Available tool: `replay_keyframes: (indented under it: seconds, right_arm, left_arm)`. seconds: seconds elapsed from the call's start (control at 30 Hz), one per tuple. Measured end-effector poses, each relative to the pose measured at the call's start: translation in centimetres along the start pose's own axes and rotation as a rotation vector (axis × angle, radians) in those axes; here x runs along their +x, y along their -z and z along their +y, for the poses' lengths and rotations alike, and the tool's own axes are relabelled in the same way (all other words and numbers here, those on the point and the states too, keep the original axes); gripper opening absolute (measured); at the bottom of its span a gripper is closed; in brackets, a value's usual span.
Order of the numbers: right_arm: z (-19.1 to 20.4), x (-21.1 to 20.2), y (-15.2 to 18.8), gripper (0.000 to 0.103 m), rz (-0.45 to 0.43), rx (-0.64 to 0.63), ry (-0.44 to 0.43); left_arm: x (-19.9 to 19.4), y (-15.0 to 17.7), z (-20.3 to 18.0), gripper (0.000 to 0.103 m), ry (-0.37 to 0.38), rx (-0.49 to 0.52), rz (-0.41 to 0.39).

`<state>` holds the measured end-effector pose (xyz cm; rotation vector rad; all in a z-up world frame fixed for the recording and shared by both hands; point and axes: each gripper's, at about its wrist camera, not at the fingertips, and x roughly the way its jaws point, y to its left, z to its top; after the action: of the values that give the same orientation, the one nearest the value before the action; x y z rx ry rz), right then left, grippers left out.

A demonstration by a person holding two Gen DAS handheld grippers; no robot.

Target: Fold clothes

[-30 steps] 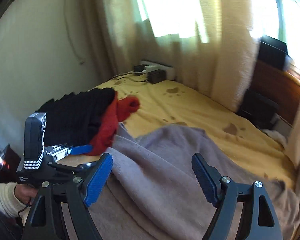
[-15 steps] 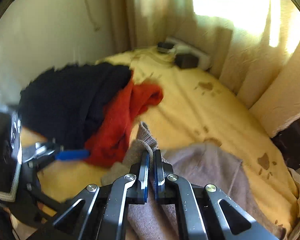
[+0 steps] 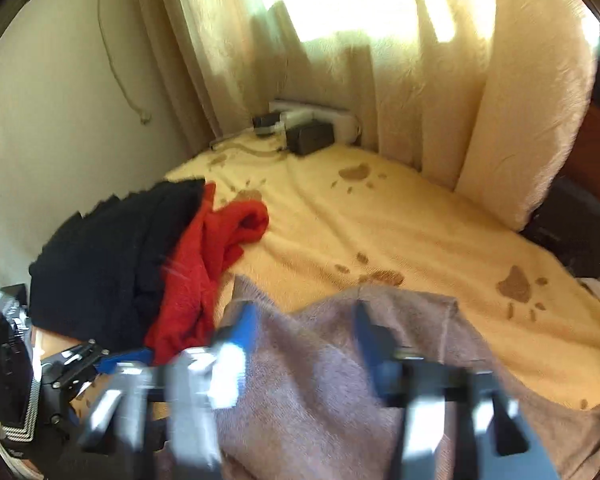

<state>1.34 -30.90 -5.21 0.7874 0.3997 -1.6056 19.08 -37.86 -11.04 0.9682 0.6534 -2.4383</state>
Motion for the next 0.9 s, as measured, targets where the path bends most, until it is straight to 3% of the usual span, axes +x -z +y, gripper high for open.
replay_keyframes:
  seconds: [0.1, 0.23, 0.33, 0.37, 0.5, 0.63, 0.7, 0.73, 0.9]
  right_arm:
    - [0.6, -3.2, 1.2, 0.079, -0.072, -0.028, -0.038]
    - [3.2, -5.0, 4.0, 0.076, -0.052, -0.186, 0.062]
    - [4.6, -4.6, 5.6, 0.045, -0.002, -0.264, 0.097]
    - [4.9, -4.4, 5.8, 0.036, 0.014, -0.272, 0.095]
    - [5.7, -2.5, 6.1, 0.035, 0.066, -0.345, 0.08]
    - [6.0, -0.8, 6.4, 0.035, 0.098, -0.365, 0.082]
    - [5.9, -0.6, 6.7, 0.026, 0.101, -0.329, 0.063]
    - [6.0, -1.0, 7.0, 0.013, 0.094, -0.32, 0.045]
    - [8.0, -3.1, 9.7, 0.013, 0.074, -0.368, -0.047]
  left_arm:
    - [-0.2, -0.3, 0.5, 0.081, 0.026, -0.024, 0.002]
    - [-1.1, -1.1, 1.9, 0.081, 0.11, -0.093, -0.009]
    - [-2.1, -2.1, 2.4, 0.081, 0.18, -0.109, -0.041]
    - [-2.4, -2.6, 2.1, 0.081, 0.159, -0.081, -0.057]
    - [-2.6, -5.3, 0.2, 0.081, 0.105, 0.062, -0.07]
    - [1.3, -8.1, -1.7, 0.081, 0.103, 0.158, 0.015]
    - [3.7, -8.6, -2.5, 0.081, 0.067, 0.188, 0.057]
    - [5.1, -8.8, -2.6, 0.081, 0.035, 0.202, 0.074]
    - [9.5, -8.2, -2.3, 0.081, -0.196, 0.302, 0.097]
